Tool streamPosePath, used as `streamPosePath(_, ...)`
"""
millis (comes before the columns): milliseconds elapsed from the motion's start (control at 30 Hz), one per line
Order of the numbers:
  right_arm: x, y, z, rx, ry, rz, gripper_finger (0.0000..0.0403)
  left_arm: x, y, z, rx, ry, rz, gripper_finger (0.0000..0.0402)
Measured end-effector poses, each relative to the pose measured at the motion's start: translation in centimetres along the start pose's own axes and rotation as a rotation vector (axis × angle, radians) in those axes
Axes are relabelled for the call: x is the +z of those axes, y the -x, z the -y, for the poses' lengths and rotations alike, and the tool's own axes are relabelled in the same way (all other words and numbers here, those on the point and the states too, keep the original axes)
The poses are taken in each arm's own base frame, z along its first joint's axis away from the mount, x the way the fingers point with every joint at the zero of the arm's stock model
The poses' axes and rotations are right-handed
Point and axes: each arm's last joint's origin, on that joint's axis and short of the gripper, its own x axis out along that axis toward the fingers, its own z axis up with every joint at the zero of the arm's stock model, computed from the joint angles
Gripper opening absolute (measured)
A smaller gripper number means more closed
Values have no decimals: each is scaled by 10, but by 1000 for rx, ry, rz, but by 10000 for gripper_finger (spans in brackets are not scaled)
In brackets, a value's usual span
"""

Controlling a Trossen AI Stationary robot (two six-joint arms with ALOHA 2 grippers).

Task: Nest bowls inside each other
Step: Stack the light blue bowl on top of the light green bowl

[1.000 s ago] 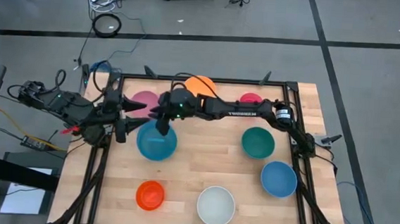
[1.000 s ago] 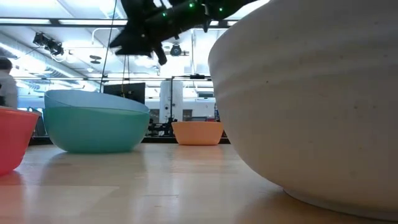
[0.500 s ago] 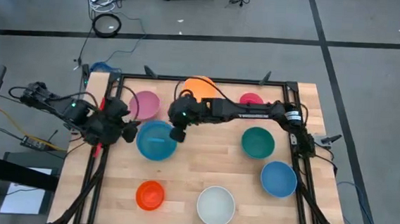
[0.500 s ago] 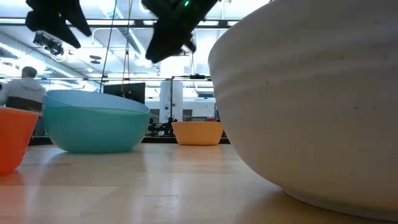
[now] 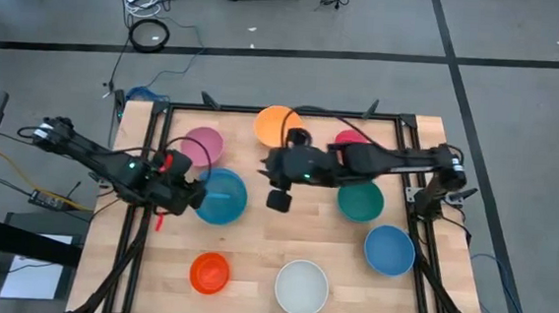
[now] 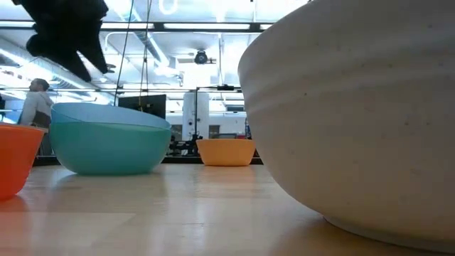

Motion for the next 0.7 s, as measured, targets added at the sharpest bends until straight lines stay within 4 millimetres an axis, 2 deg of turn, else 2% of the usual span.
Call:
streamPosePath(167, 3, 35, -6, -31, 15, 39, 98, 6, -2, 18, -97, -31, 101, 312)
streamPosePath(233, 1, 42, -11, -44, 19, 37, 98, 10, 0, 25, -143, -42, 153, 312)
streamPosePath(400, -8, 48, -24, -81, 51, -10, 98, 23, 6, 40, -206, -62, 342, 312)
streamPosePath(700, -27, 47, -39, -118, 62, -89, 98, 41, 21, 78, -452, -364, 548, 312)
